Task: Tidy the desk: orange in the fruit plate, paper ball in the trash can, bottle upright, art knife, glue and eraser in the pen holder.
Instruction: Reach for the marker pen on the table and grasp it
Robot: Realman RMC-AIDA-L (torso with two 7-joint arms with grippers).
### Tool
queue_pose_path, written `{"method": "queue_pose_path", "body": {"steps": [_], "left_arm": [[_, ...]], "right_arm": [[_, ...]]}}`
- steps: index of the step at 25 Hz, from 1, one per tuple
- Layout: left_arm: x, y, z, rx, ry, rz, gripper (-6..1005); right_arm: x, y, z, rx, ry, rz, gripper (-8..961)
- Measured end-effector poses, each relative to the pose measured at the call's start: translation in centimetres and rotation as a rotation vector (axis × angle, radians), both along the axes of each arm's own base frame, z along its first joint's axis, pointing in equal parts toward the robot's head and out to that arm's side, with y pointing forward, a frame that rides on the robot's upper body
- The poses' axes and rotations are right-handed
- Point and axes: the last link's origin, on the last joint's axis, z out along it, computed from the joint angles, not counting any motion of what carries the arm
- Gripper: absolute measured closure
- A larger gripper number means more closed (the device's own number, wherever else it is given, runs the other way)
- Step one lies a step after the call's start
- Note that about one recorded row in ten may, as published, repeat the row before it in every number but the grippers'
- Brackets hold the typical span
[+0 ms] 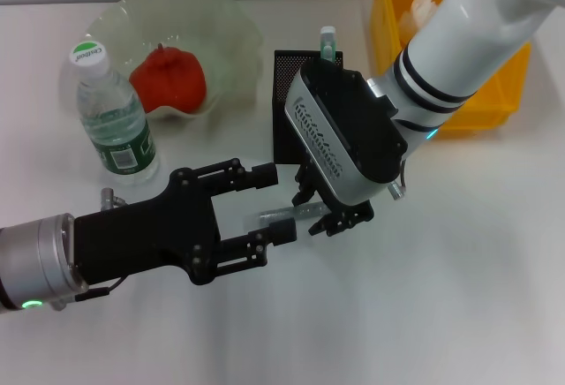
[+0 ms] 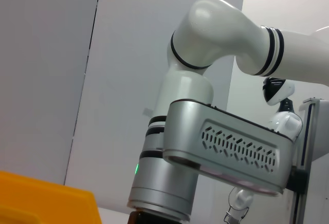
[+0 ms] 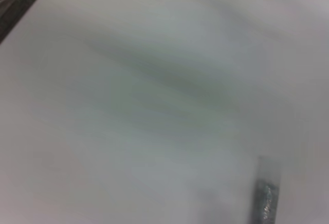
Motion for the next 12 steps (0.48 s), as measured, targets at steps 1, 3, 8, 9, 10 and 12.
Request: {"method": "queue_pose_path", "body": {"steps": [1,3,8,9,10,12], "left_arm": [[0.0,0.0,0.0,0.0,0.0,0.0,338],[0.0,0.0,0.0,0.0,0.0,0.0,338],[0.02,0.03,0.0,0.0,0.0,-0.001,338],[0.02,0.04,0.0,0.0,0.0,-0.001,338],[0.02,0.04,0.0,0.0,0.001,-0.001,338],[0.03,0.05,-0.01,0.0,0.0,-0.001,338]], "right_arm": [[0.04,0.06,-0.03,0.005,0.002,0.0,497],[0.1,0.17,-0.06,0.013,0.005,0.0,513],[0.29,0.23,-0.1,0.019,0.007,-0.004,545],[0.36,0.21,-0.11,0.018,0.006,-0.007,546],[0.41,0.19,-0.13,0.017,0.006,-0.01,546],[0.44,0.1,-0.16,0.009,0.003,-0.019,547]]}}
